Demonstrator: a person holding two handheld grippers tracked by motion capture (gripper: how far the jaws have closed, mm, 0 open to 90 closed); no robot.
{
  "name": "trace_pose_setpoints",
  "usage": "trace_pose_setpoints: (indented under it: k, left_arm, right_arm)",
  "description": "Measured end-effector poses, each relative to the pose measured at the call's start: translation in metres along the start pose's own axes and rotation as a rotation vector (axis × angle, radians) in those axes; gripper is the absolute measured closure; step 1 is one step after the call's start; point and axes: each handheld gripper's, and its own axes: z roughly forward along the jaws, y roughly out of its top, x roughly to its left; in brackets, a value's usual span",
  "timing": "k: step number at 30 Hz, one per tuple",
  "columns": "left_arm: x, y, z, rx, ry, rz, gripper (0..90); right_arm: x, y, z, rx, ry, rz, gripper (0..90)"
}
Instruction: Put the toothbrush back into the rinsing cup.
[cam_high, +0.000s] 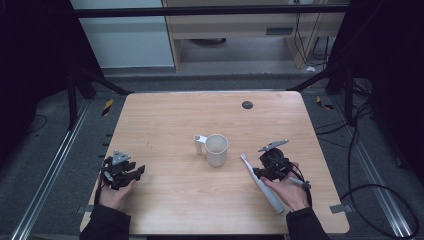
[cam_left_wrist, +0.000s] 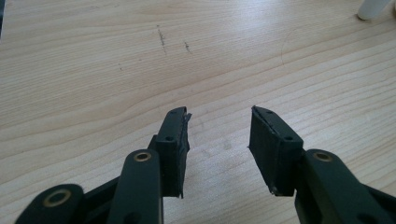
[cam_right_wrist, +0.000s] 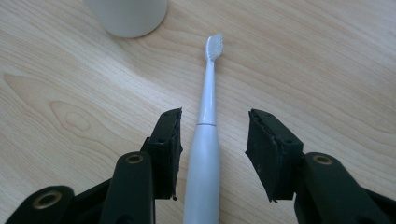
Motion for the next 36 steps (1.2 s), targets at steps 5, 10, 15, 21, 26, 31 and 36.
trace_pose_setpoints:
  k: [5,10,15,21,26,31,36]
  left_arm:
    - [0.000,0.000,0.001,0.005,-0.001,0.001,56.1]
    - [0.000,0.000,0.001,0.006,-0.002,0.000,56.0]
    - [0.000,0.000,0.001,0.010,-0.003,0.002,56.0]
    - [0.000,0.000,0.002,0.012,-0.004,0.002,55.9]
    - [0.000,0.000,0.002,0.014,-0.005,0.002,56.0]
    - [0.000,0.000,0.002,0.016,-0.005,0.001,56.0]
    - [0.000,-0.001,0.003,0.017,-0.006,0.002,56.0]
  right_arm:
    - [0.001,0.000,0.009,0.060,0.006,0.002,54.5]
    - [0.001,-0.003,0.019,0.117,0.012,0.000,54.4]
    - [0.000,-0.004,0.024,0.142,0.011,-0.003,54.6]
    - [-0.003,-0.007,0.030,0.173,0.014,0.007,56.4]
    - [-0.003,-0.008,0.035,0.194,0.014,0.002,57.2]
    - [-0.002,-0.009,0.038,0.210,0.014,0.008,58.4]
    - [-0.002,-0.009,0.042,0.227,0.018,-0.001,59.8]
